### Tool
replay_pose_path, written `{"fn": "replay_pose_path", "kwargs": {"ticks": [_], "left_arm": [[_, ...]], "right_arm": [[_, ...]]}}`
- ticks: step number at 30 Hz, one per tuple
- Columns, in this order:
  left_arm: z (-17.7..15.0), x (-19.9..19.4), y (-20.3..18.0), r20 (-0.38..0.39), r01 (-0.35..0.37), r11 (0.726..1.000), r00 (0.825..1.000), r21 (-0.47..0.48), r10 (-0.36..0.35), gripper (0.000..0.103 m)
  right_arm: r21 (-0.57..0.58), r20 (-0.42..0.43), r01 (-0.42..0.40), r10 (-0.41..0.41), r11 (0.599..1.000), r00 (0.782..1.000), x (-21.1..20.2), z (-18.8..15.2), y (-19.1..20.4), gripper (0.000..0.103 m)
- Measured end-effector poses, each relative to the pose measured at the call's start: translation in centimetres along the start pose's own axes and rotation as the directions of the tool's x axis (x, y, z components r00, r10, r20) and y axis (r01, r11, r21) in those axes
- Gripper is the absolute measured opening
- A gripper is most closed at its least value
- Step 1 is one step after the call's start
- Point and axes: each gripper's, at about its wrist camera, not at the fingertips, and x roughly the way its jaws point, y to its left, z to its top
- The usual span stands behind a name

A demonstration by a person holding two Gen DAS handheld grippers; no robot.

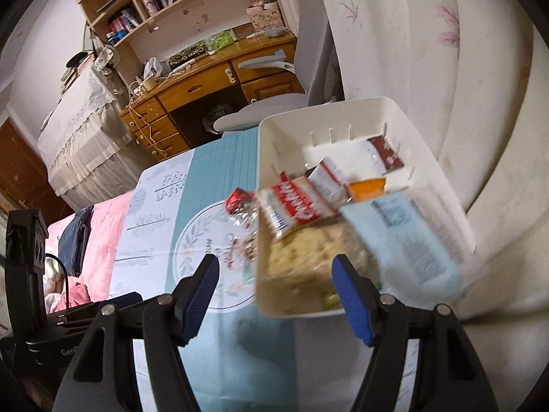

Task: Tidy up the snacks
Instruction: 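Move both open tools back to the last snacks on the table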

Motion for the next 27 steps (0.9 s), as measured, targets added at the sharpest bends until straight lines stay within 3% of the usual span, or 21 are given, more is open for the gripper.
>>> {"fn": "replay_pose_path", "kwargs": {"ticks": [7,10,16,27], "left_arm": [[0.5,-1.6,4.0,-0.018,0.0,0.997,1.0,0.081,0.001,0.067],[1.1,-2.3,5.6,-0.019,-0.004,0.993,1.0,0.118,0.006,0.073],[3.5,-2.7,8.2,-0.02,0.005,0.983,1.0,0.181,-0.001,0.076],[10.3,-1.5,9.6,-0.013,0.023,0.966,1.0,0.257,-0.02,0.085]], "right_arm": [[0.141,-0.011,0.047,-0.046,0.989,0.999,0.2,-1.6,3.1,0.069],[0.226,-0.017,0.057,-0.055,0.973,0.998,0.5,-2.0,4.0,0.069],[0.372,-0.046,0.112,-0.103,0.921,0.994,1.4,-2.5,5.4,0.069],[0.596,-0.118,0.15,-0.099,0.789,0.988,5.1,-3.2,6.2,0.069]]}}
